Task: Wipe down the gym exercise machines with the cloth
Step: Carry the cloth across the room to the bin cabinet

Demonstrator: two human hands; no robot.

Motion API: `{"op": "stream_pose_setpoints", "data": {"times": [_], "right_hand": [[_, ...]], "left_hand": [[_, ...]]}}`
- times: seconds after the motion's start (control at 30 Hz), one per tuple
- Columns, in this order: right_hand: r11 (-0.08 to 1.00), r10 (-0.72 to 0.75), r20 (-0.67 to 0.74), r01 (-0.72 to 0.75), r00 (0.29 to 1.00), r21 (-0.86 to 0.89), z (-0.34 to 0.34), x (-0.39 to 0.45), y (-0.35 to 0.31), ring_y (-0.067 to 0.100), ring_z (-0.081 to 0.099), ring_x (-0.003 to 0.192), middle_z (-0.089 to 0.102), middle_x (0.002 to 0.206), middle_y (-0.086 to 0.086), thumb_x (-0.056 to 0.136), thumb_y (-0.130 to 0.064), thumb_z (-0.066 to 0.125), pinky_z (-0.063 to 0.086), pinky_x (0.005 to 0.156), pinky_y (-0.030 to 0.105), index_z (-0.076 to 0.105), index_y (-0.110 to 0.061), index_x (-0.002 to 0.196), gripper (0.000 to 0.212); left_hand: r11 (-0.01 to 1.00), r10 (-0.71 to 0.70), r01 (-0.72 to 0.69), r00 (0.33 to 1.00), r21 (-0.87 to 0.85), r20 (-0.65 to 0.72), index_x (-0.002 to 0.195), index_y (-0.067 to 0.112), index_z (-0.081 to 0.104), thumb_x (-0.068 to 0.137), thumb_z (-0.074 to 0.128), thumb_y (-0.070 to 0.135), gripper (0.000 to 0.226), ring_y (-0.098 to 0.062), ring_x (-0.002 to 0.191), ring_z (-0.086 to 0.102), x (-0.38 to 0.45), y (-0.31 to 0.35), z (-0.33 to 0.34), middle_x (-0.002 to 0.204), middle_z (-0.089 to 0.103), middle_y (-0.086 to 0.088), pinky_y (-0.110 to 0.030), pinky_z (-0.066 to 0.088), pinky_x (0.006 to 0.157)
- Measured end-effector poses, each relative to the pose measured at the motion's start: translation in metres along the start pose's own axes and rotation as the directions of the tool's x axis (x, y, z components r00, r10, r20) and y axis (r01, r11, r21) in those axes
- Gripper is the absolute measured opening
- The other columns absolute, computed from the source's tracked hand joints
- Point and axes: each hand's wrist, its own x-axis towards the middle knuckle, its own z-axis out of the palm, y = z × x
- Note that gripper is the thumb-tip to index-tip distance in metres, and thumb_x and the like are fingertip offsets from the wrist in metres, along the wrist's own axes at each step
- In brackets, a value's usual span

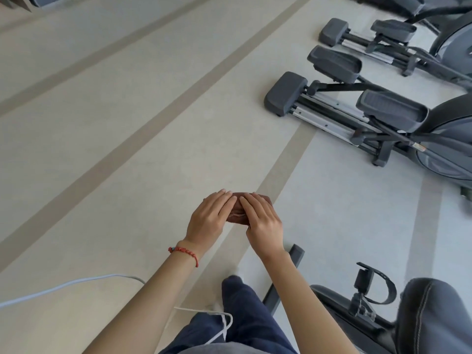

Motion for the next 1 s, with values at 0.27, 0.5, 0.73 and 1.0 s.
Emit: {"op": "stream_pose_setpoints", "data": {"times": [0.27,0.5,0.73,1.0], "right_hand": [[1.0,-0.002,-0.027,0.002,1.0,-0.001,0.034,0.085,0.064,0.029,0.067,0.104,0.071,0.108,0.01,0.073,0.01,0.038,0.056,0.086,0.037,0.072,-0.001,0.104,0.047],[1.0,-0.001,-0.037,0.001,0.999,-0.008,0.05,0.181,0.144,0.029,0.066,0.107,0.07,0.111,0.009,0.075,0.011,0.037,0.051,0.091,0.038,0.072,-0.001,0.107,0.048],[1.0,-0.008,-0.047,0.007,0.999,-0.006,0.069,0.26,0.195,0.029,0.065,0.108,0.07,0.112,0.01,0.075,0.011,0.035,0.053,0.09,0.04,0.071,-0.001,0.108,0.05],[0.999,0.002,-0.079,-0.005,0.997,-0.037,0.104,0.343,0.24,0.029,0.065,0.107,0.07,0.112,0.01,0.075,0.011,0.038,0.052,0.091,0.038,0.071,-0.002,0.108,0.049]], "left_hand": [[1.0,0.02,-0.02,1.0,0.008,0.004,0.103,-0.003,0.069,0.102,0.017,0.006,0.053,-0.031,0.099,0.066,0.08,-0.045,0.066,0.105,0.069,-0.016,-0.04,0.055,0.086],[0.999,0.031,-0.029,0.998,0.039,-0.056,0.103,-0.003,0.07,0.101,0.025,0.0,0.045,-0.03,0.099,0.066,0.181,-0.077,0.132,0.105,0.069,-0.014,-0.037,0.052,0.09],[0.999,0.027,-0.025,0.998,0.048,-0.061,0.101,-0.003,0.07,0.1,0.023,-0.001,0.047,-0.03,0.098,0.066,0.259,-0.113,0.176,0.104,0.069,-0.014,-0.037,0.051,0.091],[0.997,0.08,-0.078,0.995,0.023,-0.061,0.102,-0.003,0.07,0.102,0.021,0.002,0.05,-0.03,0.098,0.067,0.333,-0.169,0.229,0.104,0.069,-0.016,-0.039,0.053,0.089]]}}
